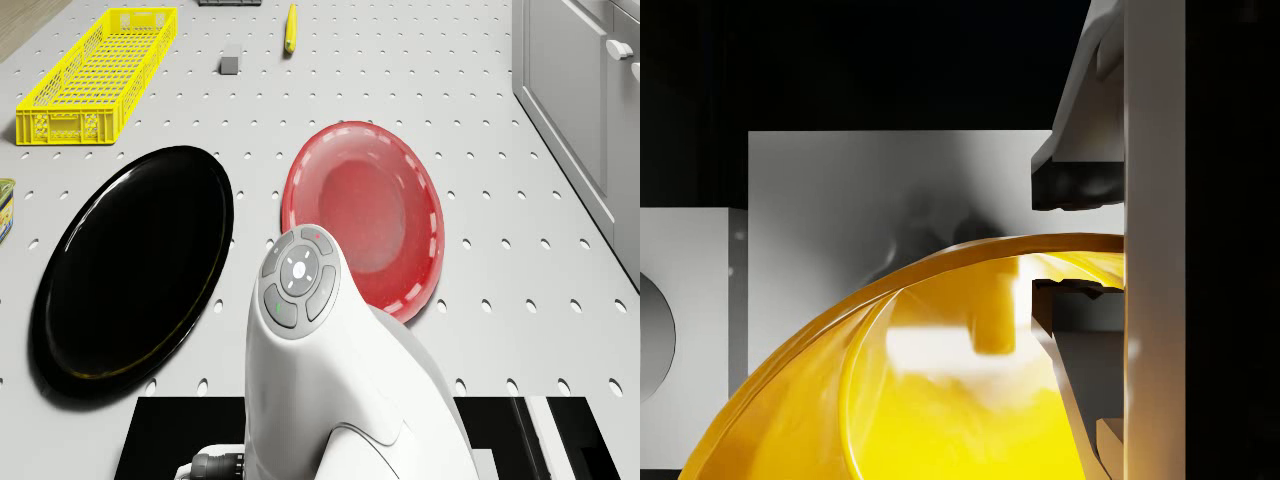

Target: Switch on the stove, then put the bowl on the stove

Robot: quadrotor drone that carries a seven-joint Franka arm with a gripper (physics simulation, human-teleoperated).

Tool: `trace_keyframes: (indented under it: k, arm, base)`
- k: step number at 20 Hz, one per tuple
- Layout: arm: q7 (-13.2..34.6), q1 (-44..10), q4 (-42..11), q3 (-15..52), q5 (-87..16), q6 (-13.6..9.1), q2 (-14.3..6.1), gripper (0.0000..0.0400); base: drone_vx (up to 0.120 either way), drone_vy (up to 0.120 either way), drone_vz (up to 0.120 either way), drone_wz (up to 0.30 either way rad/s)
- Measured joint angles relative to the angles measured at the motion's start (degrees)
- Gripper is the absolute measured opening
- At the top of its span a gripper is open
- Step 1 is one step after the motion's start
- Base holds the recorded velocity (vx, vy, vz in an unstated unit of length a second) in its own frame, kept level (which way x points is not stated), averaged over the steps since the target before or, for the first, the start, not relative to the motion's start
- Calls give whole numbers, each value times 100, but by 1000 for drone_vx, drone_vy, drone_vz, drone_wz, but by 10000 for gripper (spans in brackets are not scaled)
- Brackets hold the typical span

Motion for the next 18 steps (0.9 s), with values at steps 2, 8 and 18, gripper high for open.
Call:
trace_keyframes:
  k: [2,8,18]
  arm:
    - [-4,-16,44,-74,-68,41,14,100]
    - [-25,-75,215,-336,-314,182,84,100]
    - [-49,-47,221,-354,-355,144,139,352]
  base:
    - [0,0,0,0]
    - [0,0,0,0]
    - [0,0,0,0]
